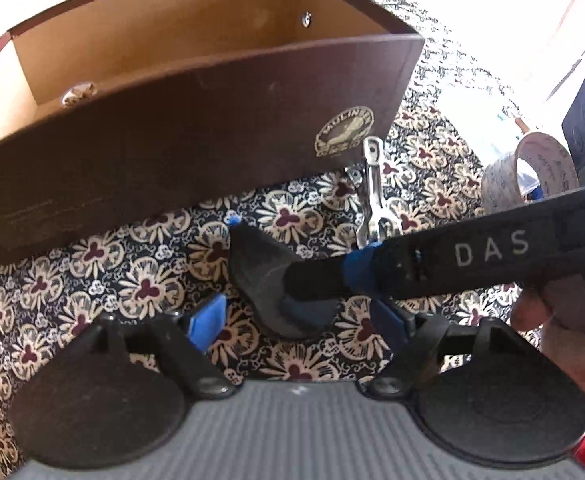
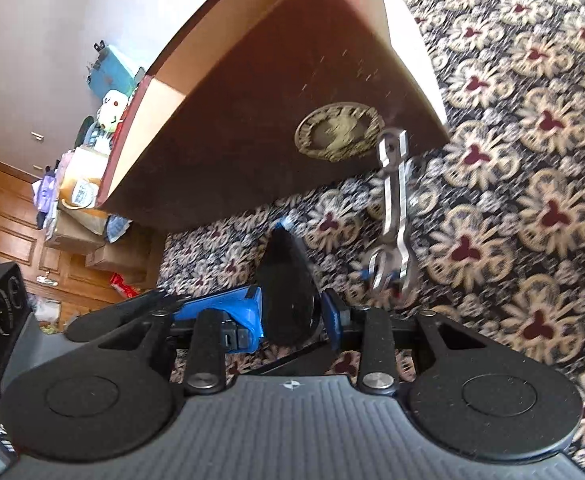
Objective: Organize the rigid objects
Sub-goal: 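Close the right tool on the black pouch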
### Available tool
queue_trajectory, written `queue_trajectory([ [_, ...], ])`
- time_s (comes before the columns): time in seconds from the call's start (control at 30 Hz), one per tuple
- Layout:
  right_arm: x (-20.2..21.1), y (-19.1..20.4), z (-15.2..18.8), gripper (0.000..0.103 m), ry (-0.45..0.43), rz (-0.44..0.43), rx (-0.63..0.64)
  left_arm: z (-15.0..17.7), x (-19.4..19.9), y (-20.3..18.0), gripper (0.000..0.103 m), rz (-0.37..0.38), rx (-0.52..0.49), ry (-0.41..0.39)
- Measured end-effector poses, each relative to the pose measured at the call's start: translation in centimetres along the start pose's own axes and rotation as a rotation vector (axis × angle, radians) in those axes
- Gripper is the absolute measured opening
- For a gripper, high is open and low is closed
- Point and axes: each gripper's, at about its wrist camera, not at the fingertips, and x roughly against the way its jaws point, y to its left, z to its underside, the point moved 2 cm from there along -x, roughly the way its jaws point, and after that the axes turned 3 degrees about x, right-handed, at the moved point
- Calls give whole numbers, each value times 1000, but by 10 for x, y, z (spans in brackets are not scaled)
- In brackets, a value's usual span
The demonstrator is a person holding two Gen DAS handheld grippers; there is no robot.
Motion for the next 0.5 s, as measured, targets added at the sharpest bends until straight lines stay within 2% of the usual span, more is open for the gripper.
queue_trajectory([
  [0.37,-10,6,-8,17,-17,26,-5,-4,-2,16,80,-25,-19,-18],
  [0.5,-17,14,-10,15,-15,35,35,-8,-8,12,80,-37,-48,-15],
])
